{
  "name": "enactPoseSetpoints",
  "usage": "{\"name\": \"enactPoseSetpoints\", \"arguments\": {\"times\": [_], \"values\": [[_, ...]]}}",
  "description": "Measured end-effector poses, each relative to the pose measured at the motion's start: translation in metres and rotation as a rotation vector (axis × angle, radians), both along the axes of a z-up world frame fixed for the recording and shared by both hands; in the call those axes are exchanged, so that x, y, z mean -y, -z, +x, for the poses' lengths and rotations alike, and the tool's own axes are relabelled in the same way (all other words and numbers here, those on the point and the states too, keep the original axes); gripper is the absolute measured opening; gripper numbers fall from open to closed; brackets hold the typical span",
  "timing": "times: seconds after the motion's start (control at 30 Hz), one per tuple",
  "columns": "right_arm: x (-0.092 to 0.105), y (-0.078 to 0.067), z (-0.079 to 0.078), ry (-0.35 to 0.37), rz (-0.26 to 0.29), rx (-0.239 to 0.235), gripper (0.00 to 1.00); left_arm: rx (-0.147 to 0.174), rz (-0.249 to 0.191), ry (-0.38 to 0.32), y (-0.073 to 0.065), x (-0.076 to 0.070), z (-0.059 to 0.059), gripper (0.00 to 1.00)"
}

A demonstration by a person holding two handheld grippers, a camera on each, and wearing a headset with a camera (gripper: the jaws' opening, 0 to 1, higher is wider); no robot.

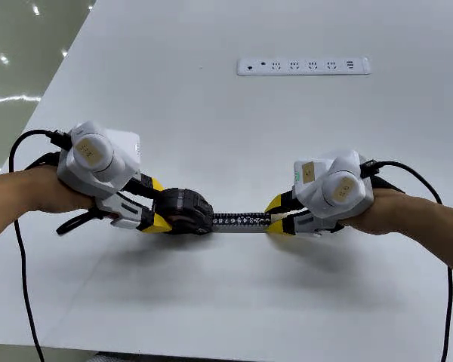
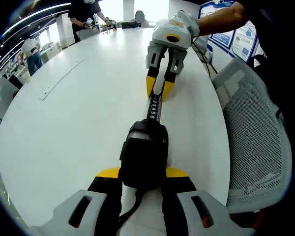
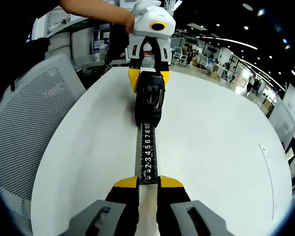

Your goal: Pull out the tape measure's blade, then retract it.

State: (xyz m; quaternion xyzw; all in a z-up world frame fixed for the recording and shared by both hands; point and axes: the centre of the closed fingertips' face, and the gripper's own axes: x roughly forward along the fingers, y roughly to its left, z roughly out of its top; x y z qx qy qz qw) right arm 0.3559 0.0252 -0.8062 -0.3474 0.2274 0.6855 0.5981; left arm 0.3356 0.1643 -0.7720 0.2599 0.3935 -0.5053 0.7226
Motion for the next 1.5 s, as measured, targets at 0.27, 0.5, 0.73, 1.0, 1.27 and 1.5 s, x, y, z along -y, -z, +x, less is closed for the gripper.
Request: {"name": "enactPoseSetpoints", "arguments": {"times": [0.27,0.5,0.73,1.0,1.27,1.5], "values": [[0.012,0.0,0.001,0.01,-0.011,-0.001,0.09,-0.001,0.003,0.003,0.0,0.001,0.0,0.25],[0.023,0.0,0.003,0.02,-0.02,0.004,0.09,-0.005,0.004,0.004,0.0,0.002,0.0,0.25],[0.033,0.0,0.005,0.031,-0.028,0.005,0.09,-0.009,0.005,0.005,0.001,0.002,0.0,0.25],[0.045,0.0,0.006,0.045,-0.037,0.003,0.09,-0.011,0.01,0.011,0.0,0.002,-0.001,0.25],[0.059,0.0,0.007,0.061,-0.049,0.006,0.09,-0.012,0.015,0.016,0.0,0.003,-0.001,0.25],[0.074,0.0,0.01,0.084,-0.061,0.006,0.09,-0.016,0.015,0.017,0.0,0.003,-0.001,0.25]]}}
